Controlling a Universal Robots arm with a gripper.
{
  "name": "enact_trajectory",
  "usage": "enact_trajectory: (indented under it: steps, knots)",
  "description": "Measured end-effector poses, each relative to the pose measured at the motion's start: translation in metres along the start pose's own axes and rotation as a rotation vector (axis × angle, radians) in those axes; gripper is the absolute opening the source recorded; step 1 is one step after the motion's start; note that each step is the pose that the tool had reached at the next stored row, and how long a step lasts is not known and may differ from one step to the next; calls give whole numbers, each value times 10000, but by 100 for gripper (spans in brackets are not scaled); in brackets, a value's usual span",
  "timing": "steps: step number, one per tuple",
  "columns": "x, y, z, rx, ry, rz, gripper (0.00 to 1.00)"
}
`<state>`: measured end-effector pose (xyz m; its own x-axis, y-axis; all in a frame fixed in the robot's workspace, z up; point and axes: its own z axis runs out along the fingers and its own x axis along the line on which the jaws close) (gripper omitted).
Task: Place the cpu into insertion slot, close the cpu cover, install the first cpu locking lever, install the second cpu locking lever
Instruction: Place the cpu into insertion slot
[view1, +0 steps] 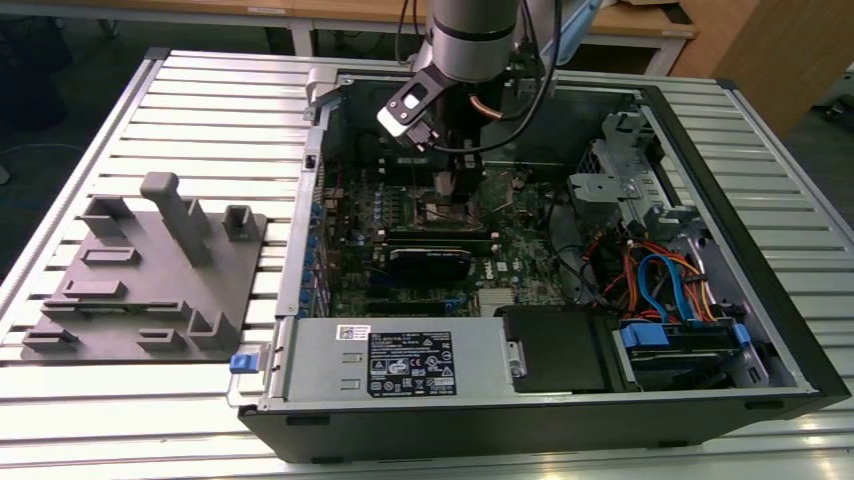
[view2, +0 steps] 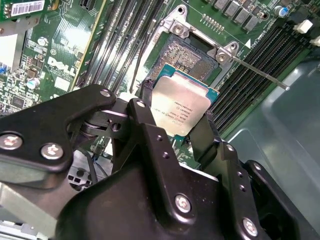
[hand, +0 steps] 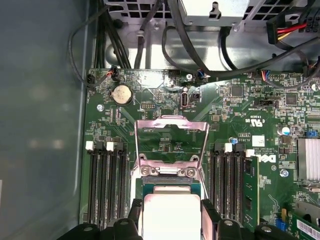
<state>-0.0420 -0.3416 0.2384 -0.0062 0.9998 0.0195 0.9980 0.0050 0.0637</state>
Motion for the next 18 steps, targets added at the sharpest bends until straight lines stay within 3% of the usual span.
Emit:
enact_trajectory:
  steps: [7, 18]
  knots:
    - [0, 0, 8, 0, 1, 0, 54]
    - [-2, -6, 88, 0, 1, 0, 54]
